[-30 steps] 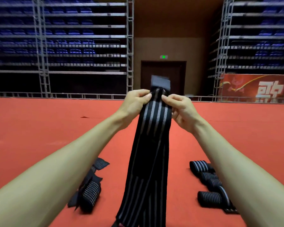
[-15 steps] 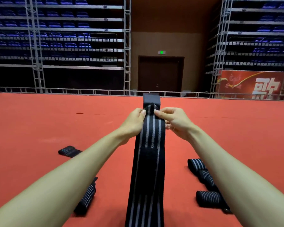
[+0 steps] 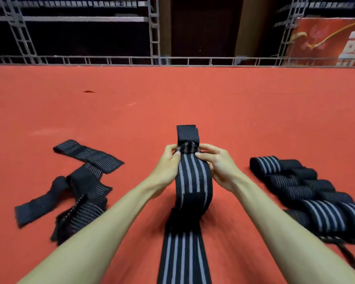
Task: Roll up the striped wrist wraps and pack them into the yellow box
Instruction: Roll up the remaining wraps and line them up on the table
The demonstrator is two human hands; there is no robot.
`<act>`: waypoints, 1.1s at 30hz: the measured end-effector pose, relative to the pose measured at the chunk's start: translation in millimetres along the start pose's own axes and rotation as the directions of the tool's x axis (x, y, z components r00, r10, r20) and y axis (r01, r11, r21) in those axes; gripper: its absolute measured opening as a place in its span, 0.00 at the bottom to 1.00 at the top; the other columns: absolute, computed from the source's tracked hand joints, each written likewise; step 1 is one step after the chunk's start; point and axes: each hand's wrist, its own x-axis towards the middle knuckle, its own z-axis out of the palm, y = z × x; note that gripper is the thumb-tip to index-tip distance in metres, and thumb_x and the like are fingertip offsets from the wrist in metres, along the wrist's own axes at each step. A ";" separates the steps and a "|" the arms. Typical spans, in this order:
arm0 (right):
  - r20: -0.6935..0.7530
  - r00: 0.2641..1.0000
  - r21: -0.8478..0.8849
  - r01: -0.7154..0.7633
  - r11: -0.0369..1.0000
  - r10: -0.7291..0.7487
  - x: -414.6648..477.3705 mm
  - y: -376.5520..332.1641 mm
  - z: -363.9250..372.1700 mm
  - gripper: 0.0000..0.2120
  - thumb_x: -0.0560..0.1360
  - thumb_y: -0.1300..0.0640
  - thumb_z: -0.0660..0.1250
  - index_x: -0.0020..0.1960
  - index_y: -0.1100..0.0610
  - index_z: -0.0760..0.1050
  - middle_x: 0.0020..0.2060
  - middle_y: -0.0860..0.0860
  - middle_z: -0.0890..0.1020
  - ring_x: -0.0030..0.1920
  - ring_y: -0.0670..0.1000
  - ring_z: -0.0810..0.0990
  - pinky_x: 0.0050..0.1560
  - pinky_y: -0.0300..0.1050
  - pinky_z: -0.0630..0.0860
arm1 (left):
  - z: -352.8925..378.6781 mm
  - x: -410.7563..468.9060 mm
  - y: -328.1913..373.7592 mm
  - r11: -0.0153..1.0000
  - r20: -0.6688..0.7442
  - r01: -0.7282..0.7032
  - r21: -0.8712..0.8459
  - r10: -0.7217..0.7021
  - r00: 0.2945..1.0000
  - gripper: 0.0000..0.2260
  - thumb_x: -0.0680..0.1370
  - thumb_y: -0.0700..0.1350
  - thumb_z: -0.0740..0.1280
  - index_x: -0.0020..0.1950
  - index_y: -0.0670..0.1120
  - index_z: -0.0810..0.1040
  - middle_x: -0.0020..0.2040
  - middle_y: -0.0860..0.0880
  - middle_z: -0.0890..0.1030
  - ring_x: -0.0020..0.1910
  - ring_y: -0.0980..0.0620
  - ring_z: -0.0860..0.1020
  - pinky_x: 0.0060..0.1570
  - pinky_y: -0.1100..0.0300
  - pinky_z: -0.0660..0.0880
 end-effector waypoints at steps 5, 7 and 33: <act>-0.127 0.991 0.028 -0.038 0.999 0.041 15.6 61.2 -6.7 0.16 0.76 0.70 0.64 0.60 0.59 0.79 0.52 0.60 0.84 0.44 0.55 0.83 0.45 0.46 0.80 | 3.0 17.0 -62.0 1.000 -0.036 -0.016 0.026 0.017 0.999 0.10 0.83 0.40 0.57 0.62 0.48 0.72 0.55 0.54 0.79 0.48 0.68 0.78 0.46 0.73 0.72; -0.176 0.983 0.036 -0.042 0.998 0.048 20.8 81.8 -7.3 0.15 0.75 0.70 0.65 0.58 0.58 0.80 0.49 0.59 0.84 0.41 0.54 0.83 0.42 0.44 0.80 | 3.1 22.6 -82.2 0.999 -0.065 -0.030 0.034 0.033 0.997 0.11 0.82 0.36 0.58 0.60 0.48 0.74 0.53 0.57 0.78 0.45 0.73 0.77 0.46 0.75 0.71; -0.140 0.969 -0.019 0.205 0.979 -0.205 33.7 120.7 -11.3 0.14 0.79 0.66 0.61 0.52 0.52 0.81 0.48 0.53 0.84 0.49 0.53 0.80 0.53 0.52 0.75 | -7.5 27.8 -119.2 0.978 0.025 0.003 -0.211 0.002 1.000 0.18 0.75 0.33 0.68 0.63 0.46 0.73 0.49 0.48 0.80 0.43 0.63 0.80 0.43 0.70 0.75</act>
